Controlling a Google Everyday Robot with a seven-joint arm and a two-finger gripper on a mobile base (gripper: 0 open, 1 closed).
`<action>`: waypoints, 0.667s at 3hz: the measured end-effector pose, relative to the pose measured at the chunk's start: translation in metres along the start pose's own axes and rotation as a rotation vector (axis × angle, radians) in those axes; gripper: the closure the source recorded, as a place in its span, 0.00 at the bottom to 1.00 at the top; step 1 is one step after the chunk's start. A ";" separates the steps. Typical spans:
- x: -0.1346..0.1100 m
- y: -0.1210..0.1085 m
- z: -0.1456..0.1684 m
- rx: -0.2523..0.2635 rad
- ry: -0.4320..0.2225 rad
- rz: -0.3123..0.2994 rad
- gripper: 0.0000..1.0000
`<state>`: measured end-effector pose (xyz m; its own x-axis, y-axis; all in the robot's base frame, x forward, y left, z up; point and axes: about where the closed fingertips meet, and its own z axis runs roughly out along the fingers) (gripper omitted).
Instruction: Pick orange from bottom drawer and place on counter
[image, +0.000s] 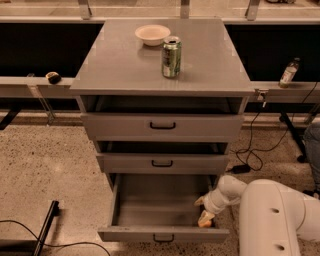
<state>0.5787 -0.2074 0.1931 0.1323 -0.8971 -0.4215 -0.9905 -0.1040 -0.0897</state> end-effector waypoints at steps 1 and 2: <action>0.010 0.006 0.012 -0.015 0.004 -0.008 0.44; 0.021 0.016 0.022 -0.046 0.008 -0.010 0.42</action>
Offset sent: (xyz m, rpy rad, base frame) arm -0.0189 -0.0229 -0.0454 -0.0284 0.0634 0.0439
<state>0.5665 -0.2183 0.1627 0.1416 -0.8992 -0.4140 -0.9899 -0.1319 -0.0522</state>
